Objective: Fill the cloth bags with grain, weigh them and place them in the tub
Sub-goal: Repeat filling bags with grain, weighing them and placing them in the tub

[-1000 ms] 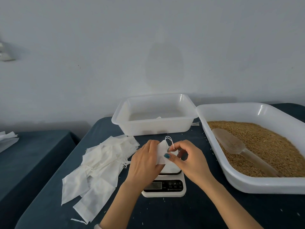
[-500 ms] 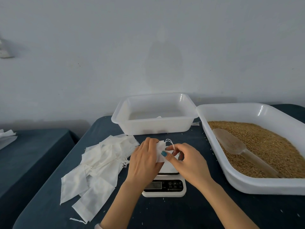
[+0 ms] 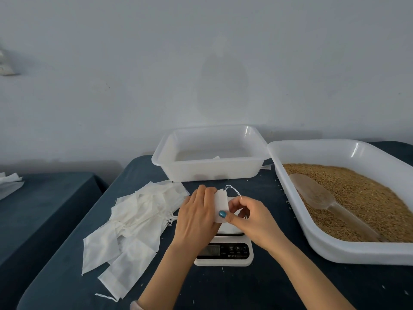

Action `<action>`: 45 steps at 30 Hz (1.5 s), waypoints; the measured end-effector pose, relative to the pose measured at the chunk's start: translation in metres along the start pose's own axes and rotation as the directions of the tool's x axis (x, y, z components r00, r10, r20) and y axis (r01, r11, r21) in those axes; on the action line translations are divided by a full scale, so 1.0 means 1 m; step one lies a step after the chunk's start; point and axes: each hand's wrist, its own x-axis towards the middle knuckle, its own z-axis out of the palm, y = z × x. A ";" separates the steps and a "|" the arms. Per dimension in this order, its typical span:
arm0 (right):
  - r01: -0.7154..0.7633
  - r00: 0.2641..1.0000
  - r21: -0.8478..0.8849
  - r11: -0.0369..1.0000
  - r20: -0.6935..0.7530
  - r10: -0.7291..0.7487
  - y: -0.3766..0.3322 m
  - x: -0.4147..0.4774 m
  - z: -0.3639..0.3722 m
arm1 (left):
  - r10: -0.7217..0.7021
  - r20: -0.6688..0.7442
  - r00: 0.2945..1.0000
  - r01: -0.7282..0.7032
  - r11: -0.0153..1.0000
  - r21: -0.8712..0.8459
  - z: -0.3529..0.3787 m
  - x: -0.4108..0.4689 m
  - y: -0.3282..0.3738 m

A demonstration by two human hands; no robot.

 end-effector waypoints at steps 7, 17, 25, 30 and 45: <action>0.173 0.983 -0.229 0.958 -0.019 -0.182 -0.005 -0.007 -0.002 | -0.052 0.061 0.997 0.058 0.993 -0.104 -0.002 0.000 0.001; 0.327 0.863 -0.523 0.788 -0.175 -0.474 -0.009 -0.009 -0.008 | -0.077 0.130 0.989 0.110 0.955 -0.274 -0.003 -0.002 -0.008; 0.401 0.833 -0.500 0.768 -0.151 -0.533 -0.015 -0.013 -0.014 | -0.132 0.207 0.969 0.195 0.926 -0.324 0.005 -0.004 -0.014; 0.167 0.857 -0.473 0.865 -0.364 -0.364 -0.003 0.014 -0.076 | -0.212 0.222 0.952 0.272 0.917 -0.292 0.006 -0.006 -0.016; -0.414 0.800 -0.837 0.359 -0.146 0.582 0.074 0.048 -0.171 | -0.223 0.232 0.947 0.281 0.925 -0.257 0.008 -0.005 -0.010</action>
